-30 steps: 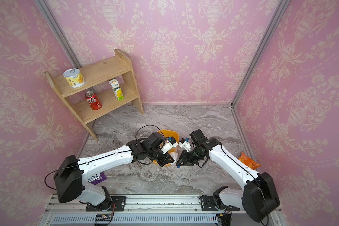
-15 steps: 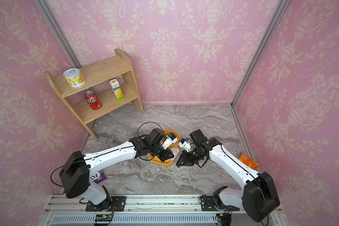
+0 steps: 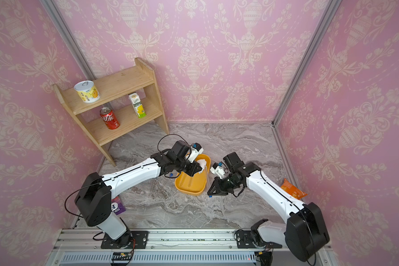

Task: Wipe the exteriors of test tubes
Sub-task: Wipe the dirt from the test tube.

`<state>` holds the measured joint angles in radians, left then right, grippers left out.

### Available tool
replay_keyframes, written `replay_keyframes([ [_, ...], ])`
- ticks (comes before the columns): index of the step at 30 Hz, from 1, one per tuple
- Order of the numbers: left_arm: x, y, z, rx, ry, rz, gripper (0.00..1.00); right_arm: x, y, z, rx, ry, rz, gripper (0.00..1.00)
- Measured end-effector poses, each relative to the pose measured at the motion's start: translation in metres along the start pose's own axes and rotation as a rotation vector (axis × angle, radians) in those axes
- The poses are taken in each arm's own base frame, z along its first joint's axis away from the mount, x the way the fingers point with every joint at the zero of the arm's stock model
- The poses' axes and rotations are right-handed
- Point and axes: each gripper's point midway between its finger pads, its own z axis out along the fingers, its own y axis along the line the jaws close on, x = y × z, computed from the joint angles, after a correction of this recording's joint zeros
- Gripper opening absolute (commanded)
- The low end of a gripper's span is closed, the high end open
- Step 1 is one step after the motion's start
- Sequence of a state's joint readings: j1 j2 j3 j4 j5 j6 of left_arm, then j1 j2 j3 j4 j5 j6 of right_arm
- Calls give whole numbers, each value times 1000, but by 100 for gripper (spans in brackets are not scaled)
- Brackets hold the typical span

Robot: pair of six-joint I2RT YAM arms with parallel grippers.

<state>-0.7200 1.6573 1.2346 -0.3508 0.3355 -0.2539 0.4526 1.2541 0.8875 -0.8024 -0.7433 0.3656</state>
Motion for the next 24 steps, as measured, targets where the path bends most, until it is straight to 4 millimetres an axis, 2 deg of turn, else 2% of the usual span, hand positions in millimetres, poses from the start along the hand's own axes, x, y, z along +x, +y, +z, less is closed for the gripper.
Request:
replay_keyframes([
  [3,-6,14,-6,-38,-20,-25,4,0,0,0,3,-1,0,7],
  [6,-8,14,-15,-35,-29,-31,4,-1,-2,0,10,-3,-1,7],
  [12,1,-12,-24,9,-6,1,4,-1,-4,0,20,-6,-4,7],
  [24,42,-68,-20,90,118,73,4,-2,-17,0,96,-4,-2,7],
])
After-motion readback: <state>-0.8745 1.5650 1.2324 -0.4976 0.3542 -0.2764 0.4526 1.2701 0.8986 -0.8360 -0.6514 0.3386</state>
